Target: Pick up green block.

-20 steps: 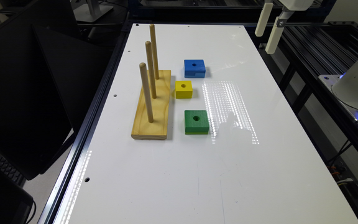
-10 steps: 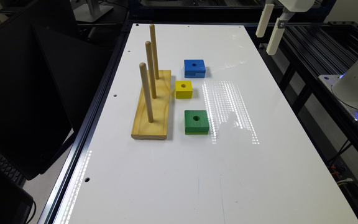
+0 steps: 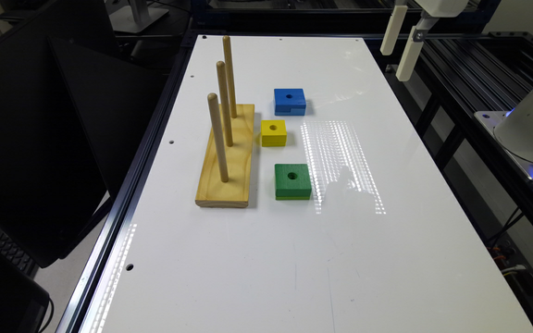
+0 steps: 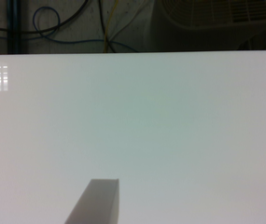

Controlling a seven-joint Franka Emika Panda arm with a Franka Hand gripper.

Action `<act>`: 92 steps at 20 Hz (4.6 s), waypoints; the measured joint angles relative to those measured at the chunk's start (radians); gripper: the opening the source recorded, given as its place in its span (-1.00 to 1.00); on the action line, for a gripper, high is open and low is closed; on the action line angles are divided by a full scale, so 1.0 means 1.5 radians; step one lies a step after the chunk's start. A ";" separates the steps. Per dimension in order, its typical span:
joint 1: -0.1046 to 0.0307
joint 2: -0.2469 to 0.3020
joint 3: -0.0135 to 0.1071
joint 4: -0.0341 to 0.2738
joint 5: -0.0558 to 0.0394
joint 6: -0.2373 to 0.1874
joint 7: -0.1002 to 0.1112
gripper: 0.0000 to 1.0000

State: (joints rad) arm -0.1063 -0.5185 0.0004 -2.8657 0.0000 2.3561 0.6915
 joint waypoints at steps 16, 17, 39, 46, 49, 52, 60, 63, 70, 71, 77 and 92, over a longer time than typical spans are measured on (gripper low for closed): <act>0.001 0.003 0.002 0.015 0.0004 0.002 0.000 1.00; 0.001 0.004 0.002 0.017 0.0004 0.002 0.000 1.00; 0.010 0.163 0.063 0.142 0.0222 0.037 0.044 1.00; 0.010 0.187 0.083 0.164 0.0231 0.037 0.063 1.00; 0.013 0.190 0.094 0.173 0.0314 0.037 0.069 1.00; 0.013 0.211 0.120 0.197 0.0341 0.037 0.093 1.00; 0.012 0.282 0.165 0.266 0.0341 0.037 0.140 1.00; 0.012 0.296 0.175 0.279 0.0341 0.037 0.149 1.00; 0.012 0.310 0.231 0.299 0.0341 0.037 0.206 1.00; 0.012 0.312 0.237 0.302 0.0341 0.037 0.212 1.00; 0.010 0.326 0.244 0.318 0.0336 0.037 0.219 1.00; -0.008 0.380 0.243 0.371 0.0196 0.037 0.219 1.00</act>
State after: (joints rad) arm -0.1182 0.0511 0.3654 -2.3088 0.0295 2.4109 1.0194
